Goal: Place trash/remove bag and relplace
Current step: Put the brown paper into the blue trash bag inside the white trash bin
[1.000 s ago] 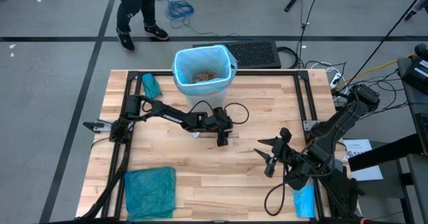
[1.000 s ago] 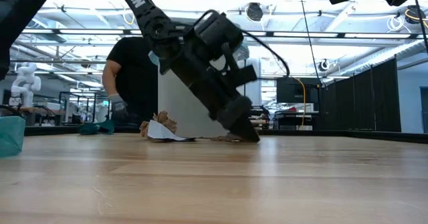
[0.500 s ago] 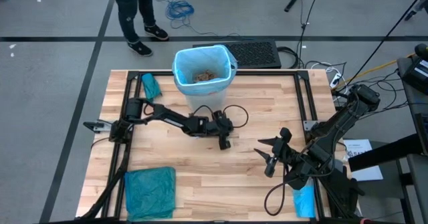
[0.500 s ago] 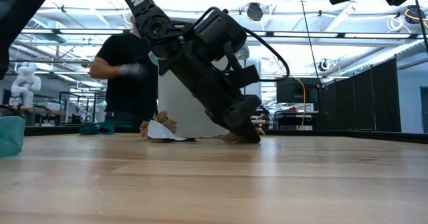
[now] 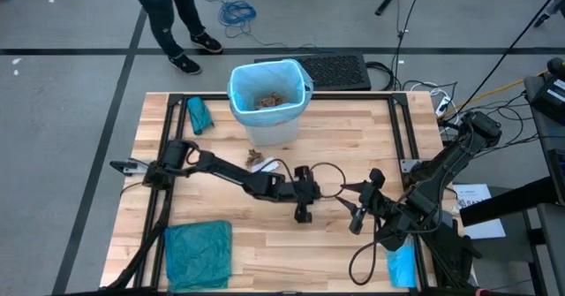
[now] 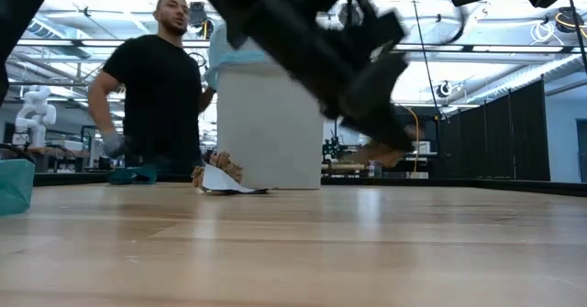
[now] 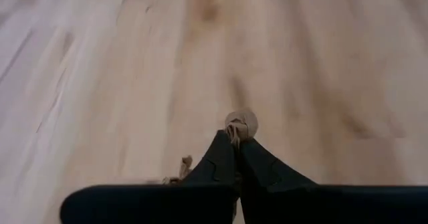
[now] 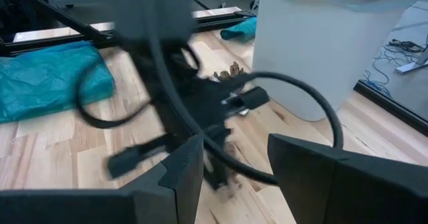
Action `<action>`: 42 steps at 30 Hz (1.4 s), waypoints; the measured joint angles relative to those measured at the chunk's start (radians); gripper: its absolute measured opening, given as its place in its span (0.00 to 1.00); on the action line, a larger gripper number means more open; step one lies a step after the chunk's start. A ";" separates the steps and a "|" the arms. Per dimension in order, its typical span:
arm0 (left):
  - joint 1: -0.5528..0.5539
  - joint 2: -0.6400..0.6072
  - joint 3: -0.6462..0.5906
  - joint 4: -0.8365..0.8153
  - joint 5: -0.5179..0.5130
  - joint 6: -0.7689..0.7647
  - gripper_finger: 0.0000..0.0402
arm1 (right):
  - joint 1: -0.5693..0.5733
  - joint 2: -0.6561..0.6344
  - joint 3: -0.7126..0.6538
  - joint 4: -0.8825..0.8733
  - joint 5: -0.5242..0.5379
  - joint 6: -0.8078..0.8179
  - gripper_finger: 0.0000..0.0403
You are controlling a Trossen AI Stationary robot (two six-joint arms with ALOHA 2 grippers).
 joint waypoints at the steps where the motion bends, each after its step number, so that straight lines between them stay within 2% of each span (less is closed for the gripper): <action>1: -0.010 -0.004 0.018 -0.028 -0.001 0.015 0.00 | 0.000 0.000 0.000 0.001 0.000 -0.001 0.40; 6: -0.044 -0.040 0.088 -0.132 -0.072 0.071 0.00 | 0.000 0.000 0.000 0.002 0.000 -0.002 0.40; 17: -0.072 -0.216 0.093 -0.226 -0.120 0.114 0.00 | 0.000 0.000 0.000 -0.012 0.000 -0.010 0.40; 25: -0.060 -0.346 0.094 -0.275 -0.203 0.207 0.00 | 0.000 0.000 0.000 -0.011 -0.001 -0.010 0.40; 31: -0.006 -0.415 0.094 -0.330 -0.236 0.259 0.00 | 0.000 0.000 0.000 -0.010 -0.003 -0.008 0.40; 42: 0.185 -0.465 0.094 -0.361 -0.217 0.316 0.00 | 0.000 0.000 0.000 0.002 -0.006 -0.005 0.40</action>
